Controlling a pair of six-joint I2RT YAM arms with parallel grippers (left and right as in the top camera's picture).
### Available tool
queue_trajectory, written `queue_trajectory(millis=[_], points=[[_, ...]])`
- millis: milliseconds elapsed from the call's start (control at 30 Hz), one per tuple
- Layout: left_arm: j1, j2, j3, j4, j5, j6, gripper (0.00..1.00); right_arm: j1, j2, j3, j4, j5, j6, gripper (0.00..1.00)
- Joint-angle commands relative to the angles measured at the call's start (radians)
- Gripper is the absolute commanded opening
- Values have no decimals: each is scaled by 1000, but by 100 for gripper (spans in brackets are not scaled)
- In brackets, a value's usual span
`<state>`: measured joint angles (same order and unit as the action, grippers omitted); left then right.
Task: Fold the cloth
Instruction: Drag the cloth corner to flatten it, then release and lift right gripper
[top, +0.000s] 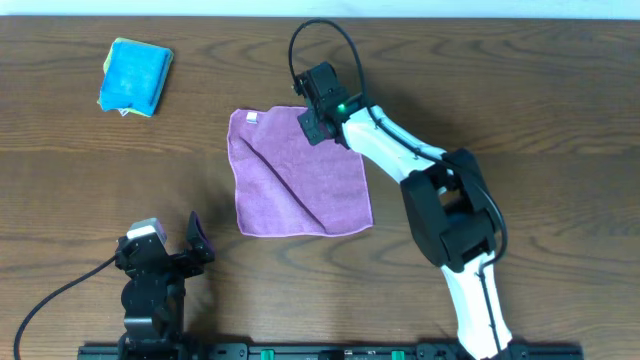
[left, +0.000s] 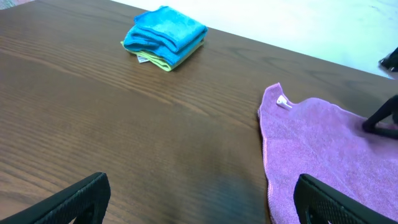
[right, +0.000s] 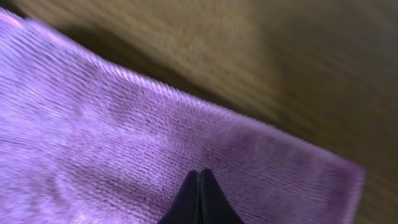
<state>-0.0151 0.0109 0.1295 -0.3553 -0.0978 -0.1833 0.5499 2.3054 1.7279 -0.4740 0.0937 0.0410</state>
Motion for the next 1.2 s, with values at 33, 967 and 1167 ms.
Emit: queue_trajectory(millis=[33, 967, 1167], points=[[2, -5, -21, -6, -14, 3, 95, -24, 27, 18, -1, 16, 11, 2], [2, -5, -21, -6, -14, 3, 95, -124, -90, 145, -171, 37, 93, 15], [2, -5, -21, -6, -14, 3, 95, -97, -356, 249, -467, 26, 93, 73]])
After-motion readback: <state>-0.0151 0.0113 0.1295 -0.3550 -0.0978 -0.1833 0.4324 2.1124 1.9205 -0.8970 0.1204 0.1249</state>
